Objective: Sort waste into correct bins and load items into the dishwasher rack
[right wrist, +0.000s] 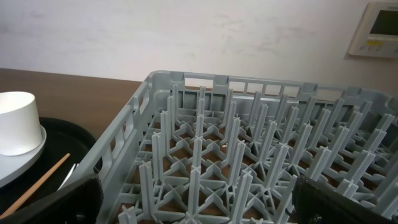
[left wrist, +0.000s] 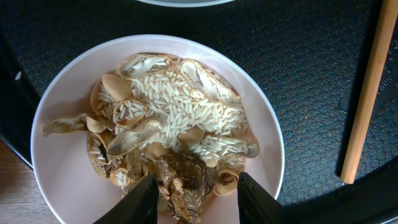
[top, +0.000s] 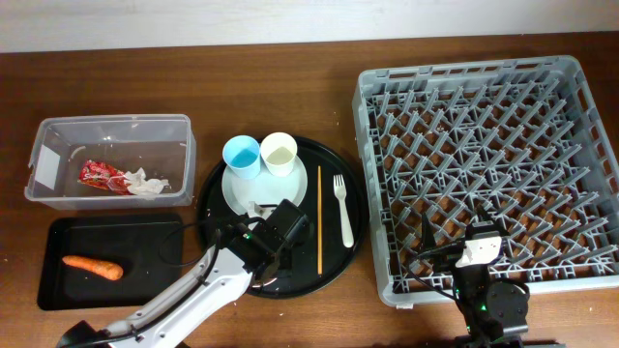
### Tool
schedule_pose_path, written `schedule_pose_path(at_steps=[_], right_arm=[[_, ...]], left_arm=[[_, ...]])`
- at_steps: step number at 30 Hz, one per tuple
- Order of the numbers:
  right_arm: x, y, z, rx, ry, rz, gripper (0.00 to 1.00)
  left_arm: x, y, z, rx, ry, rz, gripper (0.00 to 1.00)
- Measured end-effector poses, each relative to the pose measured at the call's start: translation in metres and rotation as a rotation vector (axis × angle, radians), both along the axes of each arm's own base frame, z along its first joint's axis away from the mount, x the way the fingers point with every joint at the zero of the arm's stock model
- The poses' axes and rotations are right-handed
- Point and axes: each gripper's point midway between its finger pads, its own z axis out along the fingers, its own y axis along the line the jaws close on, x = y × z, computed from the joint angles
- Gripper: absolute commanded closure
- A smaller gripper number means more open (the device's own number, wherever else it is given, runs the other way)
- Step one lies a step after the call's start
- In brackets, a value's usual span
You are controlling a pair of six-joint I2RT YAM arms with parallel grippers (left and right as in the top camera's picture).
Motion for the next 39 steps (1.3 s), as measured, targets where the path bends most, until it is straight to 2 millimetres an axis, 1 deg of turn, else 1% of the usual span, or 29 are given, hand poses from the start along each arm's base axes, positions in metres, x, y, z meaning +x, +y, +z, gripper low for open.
schedule_pose_path(at_steps=[4, 7, 9, 12, 14, 15, 22, 24, 26, 30, 33, 35, 37, 39], right_arm=[[0.000, 0.000, 0.000, 0.000, 0.000, 0.000, 0.01], [0.000, 0.000, 0.000, 0.000, 0.000, 0.000, 0.01], [0.000, 0.000, 0.000, 0.000, 0.000, 0.000, 0.01], [0.000, 0.000, 0.000, 0.000, 0.000, 0.000, 0.01], [0.000, 0.000, 0.000, 0.000, 0.000, 0.000, 0.01], [0.000, 0.000, 0.000, 0.000, 0.000, 0.000, 0.01], [0.000, 0.000, 0.000, 0.000, 0.000, 0.000, 0.01], [0.000, 0.000, 0.000, 0.000, 0.000, 0.000, 0.02], [0.000, 0.000, 0.000, 0.000, 0.000, 0.000, 0.01], [0.000, 0.000, 0.000, 0.000, 0.000, 0.000, 0.01], [0.000, 0.000, 0.000, 0.000, 0.000, 0.000, 0.01], [0.000, 0.000, 0.000, 0.000, 0.000, 0.000, 0.01], [0.000, 0.000, 0.000, -0.001, 0.000, 0.000, 0.01], [0.000, 0.000, 0.000, 0.000, 0.000, 0.000, 0.01]], left_arm=[[-0.001, 0.001, -0.001, 0.001, 0.002, 0.005, 0.59], [-0.007, 0.008, -0.009, 0.025, 0.017, 0.017, 0.59], [-0.006, 0.008, -0.009, 0.023, 0.012, 0.019, 0.59], [-0.003, 0.007, -0.008, 0.018, -0.002, 0.022, 0.64], [-0.002, 0.006, -0.008, 0.015, -0.005, 0.025, 0.64], [-0.002, 0.006, -0.008, 0.015, -0.005, 0.025, 0.69], [-0.002, 0.006, -0.008, 0.013, -0.006, 0.028, 0.69], [-0.002, 0.006, -0.014, 0.007, -0.013, 0.028, 0.70], [-0.003, 0.007, -0.017, 0.007, -0.013, 0.029, 0.76], [-0.002, 0.006, -0.017, 0.002, -0.017, 0.032, 0.86], [-0.003, 0.007, -0.017, 0.006, -0.013, 0.032, 0.88], [-0.006, 0.009, -0.013, 0.022, 0.004, 0.032, 0.88], [0.005, 0.004, 0.001, 0.014, -0.029, 0.035, 0.87], [0.006, 0.004, 0.006, 0.014, -0.040, 0.036, 0.87]])
